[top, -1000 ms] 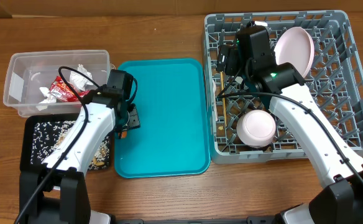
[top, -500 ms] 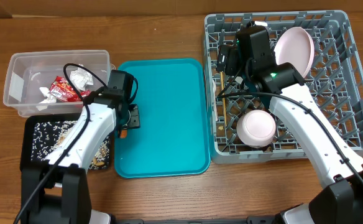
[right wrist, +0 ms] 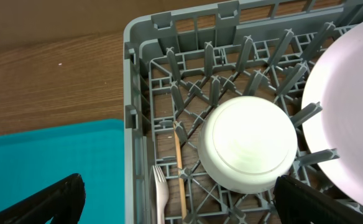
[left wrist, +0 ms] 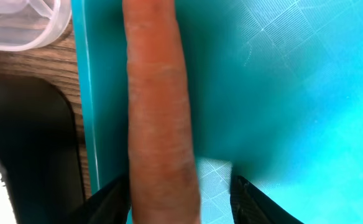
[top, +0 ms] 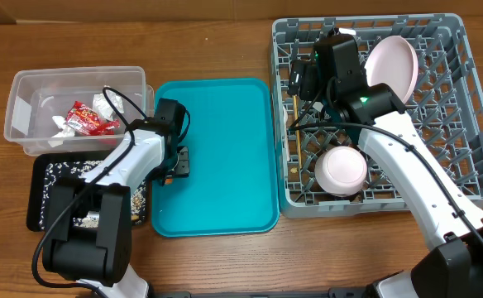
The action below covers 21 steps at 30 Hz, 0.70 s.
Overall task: Sort waste into correct bins and load items into the dishwasher
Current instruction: 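Lower the left gripper onto the carrot and grasp it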
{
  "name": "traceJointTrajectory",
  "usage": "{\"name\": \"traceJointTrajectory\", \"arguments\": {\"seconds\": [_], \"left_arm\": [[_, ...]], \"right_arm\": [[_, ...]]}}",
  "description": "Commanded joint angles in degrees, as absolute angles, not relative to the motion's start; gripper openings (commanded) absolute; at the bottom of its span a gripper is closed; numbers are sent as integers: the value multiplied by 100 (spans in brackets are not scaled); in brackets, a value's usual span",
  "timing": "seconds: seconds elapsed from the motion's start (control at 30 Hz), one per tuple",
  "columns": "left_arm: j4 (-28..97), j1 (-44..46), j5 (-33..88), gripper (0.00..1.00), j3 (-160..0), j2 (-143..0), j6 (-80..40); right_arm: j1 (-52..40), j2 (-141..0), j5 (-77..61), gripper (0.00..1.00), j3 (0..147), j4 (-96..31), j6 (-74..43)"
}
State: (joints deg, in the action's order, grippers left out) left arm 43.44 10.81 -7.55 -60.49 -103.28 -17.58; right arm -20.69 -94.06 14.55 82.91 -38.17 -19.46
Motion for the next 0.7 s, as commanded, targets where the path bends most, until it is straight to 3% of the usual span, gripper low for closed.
{"name": "traceJointTrajectory", "arguments": {"seconds": [0.0,0.67], "left_arm": [[4353,1096,-816,52,-5999,-10558,-1664],[4034,1090,-1094,54,-6001,-10558,-1629]], "right_arm": [[-2049,-9389,1516,100,8361,-3785,-1955],[-2049,-9386,1516,100,8361,-3785,-1955]]}}
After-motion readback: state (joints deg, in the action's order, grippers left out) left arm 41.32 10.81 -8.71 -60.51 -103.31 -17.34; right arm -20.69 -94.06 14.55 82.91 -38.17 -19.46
